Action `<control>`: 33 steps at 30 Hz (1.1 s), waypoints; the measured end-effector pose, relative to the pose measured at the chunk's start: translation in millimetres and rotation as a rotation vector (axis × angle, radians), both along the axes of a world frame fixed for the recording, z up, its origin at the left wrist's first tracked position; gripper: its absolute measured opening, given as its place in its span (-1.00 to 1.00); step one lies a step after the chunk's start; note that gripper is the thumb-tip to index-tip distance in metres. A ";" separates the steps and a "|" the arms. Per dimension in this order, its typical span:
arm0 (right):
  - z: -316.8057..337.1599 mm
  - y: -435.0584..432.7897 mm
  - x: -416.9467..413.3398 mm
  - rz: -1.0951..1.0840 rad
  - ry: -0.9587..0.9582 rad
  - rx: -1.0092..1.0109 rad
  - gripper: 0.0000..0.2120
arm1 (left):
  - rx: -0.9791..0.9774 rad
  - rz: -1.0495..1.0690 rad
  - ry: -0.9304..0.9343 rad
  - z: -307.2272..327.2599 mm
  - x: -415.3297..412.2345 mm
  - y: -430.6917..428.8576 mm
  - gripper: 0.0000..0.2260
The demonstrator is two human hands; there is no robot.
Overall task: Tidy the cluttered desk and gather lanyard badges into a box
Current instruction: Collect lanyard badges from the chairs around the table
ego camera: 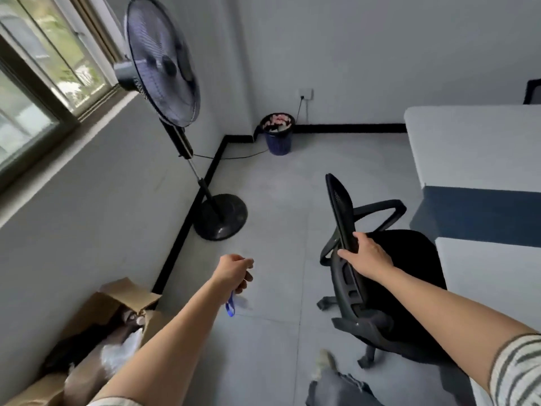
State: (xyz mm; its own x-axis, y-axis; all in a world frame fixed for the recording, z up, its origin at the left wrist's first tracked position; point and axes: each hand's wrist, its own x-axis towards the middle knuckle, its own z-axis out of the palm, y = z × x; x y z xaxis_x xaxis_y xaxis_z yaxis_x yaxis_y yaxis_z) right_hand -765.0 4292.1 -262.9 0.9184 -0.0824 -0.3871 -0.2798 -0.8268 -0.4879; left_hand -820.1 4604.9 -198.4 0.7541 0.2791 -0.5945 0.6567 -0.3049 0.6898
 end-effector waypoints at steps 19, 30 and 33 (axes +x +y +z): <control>-25.3 75.1 40.3 -0.060 0.214 -0.028 -0.30 | 0.011 -0.502 0.034 -44.0 239.4 -15.2 -0.93; -23.8 182.4 -39.1 -0.296 0.133 -0.037 -0.33 | 0.046 -0.748 0.050 -74.4 253.2 15.7 -0.75; -23.8 210.2 -62.8 -0.306 0.139 -0.052 -0.35 | 0.082 -0.746 0.045 -78.9 242.4 25.6 -0.72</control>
State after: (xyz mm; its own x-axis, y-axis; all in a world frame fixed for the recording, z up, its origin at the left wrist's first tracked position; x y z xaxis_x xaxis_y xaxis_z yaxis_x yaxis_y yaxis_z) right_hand -827.8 4502.4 -286.7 0.7867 -0.3685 -0.4952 -0.5796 -0.7169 -0.3873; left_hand -577.6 4630.5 -277.3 0.7359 -0.2518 -0.6285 0.2829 -0.7291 0.6233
